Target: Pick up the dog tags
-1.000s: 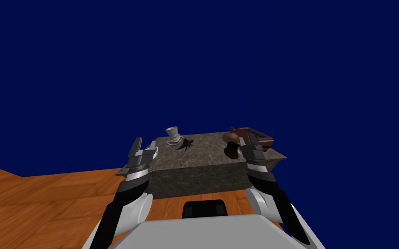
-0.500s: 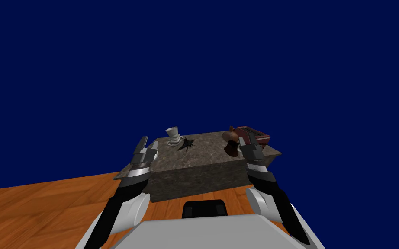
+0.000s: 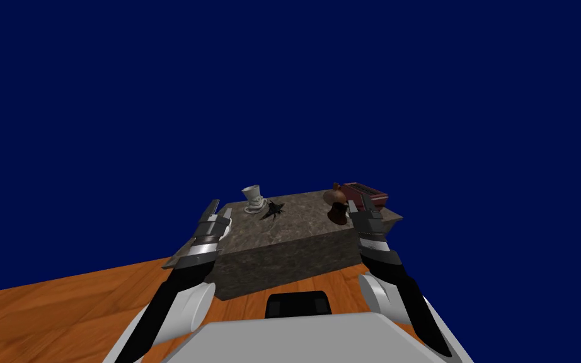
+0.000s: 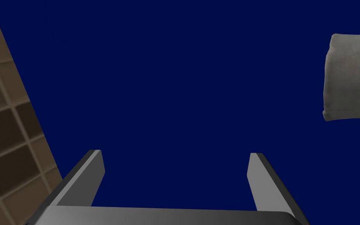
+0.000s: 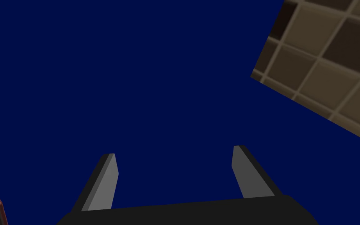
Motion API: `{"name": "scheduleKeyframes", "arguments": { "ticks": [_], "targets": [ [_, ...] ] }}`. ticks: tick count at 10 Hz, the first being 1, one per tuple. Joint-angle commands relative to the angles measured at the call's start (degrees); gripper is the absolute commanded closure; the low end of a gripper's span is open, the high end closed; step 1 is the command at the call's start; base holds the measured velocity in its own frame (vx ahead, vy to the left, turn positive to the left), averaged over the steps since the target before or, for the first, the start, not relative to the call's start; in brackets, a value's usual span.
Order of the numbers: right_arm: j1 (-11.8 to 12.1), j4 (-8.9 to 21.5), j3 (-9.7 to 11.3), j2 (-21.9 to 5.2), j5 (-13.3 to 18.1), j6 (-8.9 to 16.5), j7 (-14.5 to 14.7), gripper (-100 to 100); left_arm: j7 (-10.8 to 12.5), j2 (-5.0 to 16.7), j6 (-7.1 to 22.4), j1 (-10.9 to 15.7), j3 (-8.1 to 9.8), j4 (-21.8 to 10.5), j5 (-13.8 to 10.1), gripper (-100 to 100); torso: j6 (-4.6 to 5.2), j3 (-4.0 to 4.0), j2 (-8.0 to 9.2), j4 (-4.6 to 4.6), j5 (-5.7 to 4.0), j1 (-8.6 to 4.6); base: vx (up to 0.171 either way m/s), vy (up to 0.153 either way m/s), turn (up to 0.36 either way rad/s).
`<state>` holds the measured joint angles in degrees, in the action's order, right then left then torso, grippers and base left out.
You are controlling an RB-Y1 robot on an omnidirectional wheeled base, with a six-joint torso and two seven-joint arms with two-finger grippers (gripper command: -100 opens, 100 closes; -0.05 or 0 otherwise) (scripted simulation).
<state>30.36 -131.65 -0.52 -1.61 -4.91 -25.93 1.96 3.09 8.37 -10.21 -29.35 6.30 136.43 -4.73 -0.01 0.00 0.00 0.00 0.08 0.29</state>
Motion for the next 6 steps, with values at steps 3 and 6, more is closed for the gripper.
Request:
{"name": "scheduleKeyframes", "arguments": {
  "ticks": [3, 6],
  "targets": [
    [0.00, 0.00, 0.00, 0.00, 0.00, 0.00, 0.00, 0, 0.93, 0.23, 5.82, 0.06, 0.59, 0.87, -0.07, -100, 0.00, 0.02, 0.04, 0.01, 0.00, -0.01, -0.023, 0.078, -0.099],
    [-0.01, 0.00, 0.00, 0.00, 0.00, 0.00, 0.00, 0, 1.41, 0.30, 9.11, 0.12, 0.90, 1.20, -0.12, -100, 0.01, 0.03, 0.05, 0.01, 0.00, 0.05, -0.023, 0.080, -0.079]
  ]
}}
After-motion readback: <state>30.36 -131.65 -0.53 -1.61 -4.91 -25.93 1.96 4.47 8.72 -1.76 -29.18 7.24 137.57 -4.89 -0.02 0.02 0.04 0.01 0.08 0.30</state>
